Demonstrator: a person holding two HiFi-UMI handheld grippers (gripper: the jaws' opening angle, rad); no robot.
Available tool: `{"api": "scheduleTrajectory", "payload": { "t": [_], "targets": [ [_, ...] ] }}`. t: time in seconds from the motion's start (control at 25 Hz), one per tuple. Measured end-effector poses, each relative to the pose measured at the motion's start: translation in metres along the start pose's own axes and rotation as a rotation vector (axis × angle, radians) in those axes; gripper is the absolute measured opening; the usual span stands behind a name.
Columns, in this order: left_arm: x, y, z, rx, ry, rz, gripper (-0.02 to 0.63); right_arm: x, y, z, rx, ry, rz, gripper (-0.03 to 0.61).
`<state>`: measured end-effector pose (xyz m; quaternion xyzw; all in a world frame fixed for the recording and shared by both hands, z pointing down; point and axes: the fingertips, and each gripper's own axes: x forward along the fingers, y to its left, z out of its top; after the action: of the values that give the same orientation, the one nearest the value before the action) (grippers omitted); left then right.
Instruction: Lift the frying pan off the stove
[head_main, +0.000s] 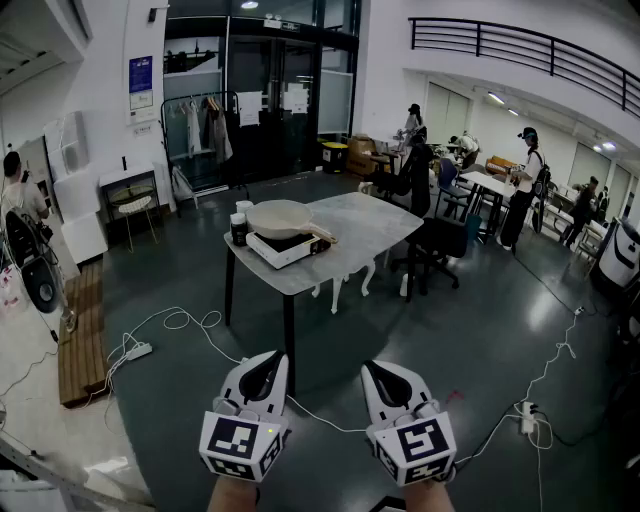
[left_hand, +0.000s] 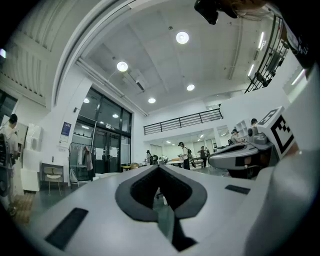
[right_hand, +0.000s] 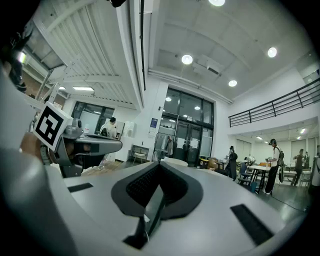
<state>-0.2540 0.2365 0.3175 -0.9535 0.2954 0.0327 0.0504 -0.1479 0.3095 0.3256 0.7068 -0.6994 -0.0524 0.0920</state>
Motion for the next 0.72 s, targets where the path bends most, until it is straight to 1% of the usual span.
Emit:
{"api": "scheduleTrajectory", "payload": {
  "t": [0.32, 0.48, 0.6, 0.72],
  "targets": [
    [0.005, -0.026, -0.004, -0.01, 0.001, 0.045, 0.011, -0.012, -0.02, -0.016, -0.006, 0.012, 0.032, 0.025],
    [0.009, -0.032, -0.017, -0.03, 0.014, 0.065, 0.011, -0.012, -0.017, -0.024, 0.029, -0.009, 0.076, 0.025],
    [0.02, -0.034, -0.022, -0.024, 0.024, 0.053, 0.011, -0.007, -0.022, -0.03, 0.023, -0.006, 0.074, 0.025],
    [0.034, -0.033, -0.02, -0.008, 0.02, 0.036, 0.011, 0.003, -0.031, -0.033, 0.049, -0.011, 0.067, 0.025]
  ]
}}
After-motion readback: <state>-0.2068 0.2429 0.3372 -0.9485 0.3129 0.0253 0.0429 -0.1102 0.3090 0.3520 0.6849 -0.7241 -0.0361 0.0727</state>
